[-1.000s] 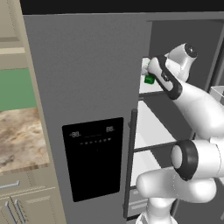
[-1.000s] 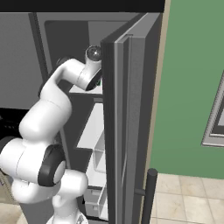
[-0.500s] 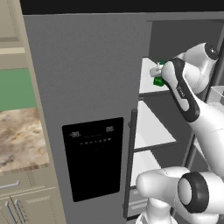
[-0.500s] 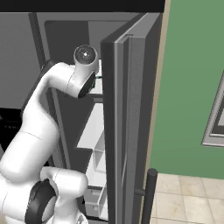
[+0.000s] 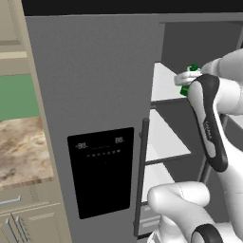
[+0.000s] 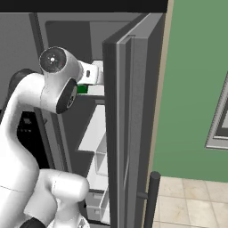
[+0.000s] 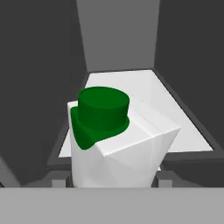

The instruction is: Take a sugar cube from the saucer and place it inside the coffee. Then, grab milk from the fridge and place it next to the coffee on the counter to sweeten the coffee.

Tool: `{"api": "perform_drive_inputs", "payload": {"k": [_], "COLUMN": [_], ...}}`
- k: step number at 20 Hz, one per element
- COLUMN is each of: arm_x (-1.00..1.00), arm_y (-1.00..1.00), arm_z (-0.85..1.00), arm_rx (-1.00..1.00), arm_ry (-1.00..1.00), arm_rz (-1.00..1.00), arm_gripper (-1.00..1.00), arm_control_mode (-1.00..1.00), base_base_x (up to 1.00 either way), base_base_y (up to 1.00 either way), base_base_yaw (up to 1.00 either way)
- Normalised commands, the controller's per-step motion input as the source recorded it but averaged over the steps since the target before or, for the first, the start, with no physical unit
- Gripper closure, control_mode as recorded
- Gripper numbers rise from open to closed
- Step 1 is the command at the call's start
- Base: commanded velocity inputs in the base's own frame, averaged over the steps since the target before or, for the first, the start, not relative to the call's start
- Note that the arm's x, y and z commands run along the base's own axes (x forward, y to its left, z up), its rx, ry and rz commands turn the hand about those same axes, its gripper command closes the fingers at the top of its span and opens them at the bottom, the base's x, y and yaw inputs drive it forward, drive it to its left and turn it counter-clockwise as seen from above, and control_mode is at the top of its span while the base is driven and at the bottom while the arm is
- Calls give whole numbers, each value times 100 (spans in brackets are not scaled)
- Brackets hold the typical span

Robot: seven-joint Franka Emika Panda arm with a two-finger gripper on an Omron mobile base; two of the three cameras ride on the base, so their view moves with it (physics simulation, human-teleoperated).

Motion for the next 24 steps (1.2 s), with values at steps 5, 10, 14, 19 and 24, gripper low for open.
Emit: {"api": "perform_drive_inputs", "payload": {"k": [5,10,14,19,24], "arm_x": [-100,-100,-43,5,-8], "arm_y": [0,3,17,1,0], "arm_z": [4,0,0,0,0], "arm_rx": [0,-2,-2,0,0], "arm_ry": [1,0,0,0,0], "arm_rz": [-19,-8,0,-1,0], "arm_gripper": [100,100,100,100,100], "arm_control_mode": [-100,-100,-100,-100,100], "base_base_x": [0,0,0,0,-70], "base_base_y": [0,0,0,0,5], "base_base_yaw": [0,0,0,0,8]}}
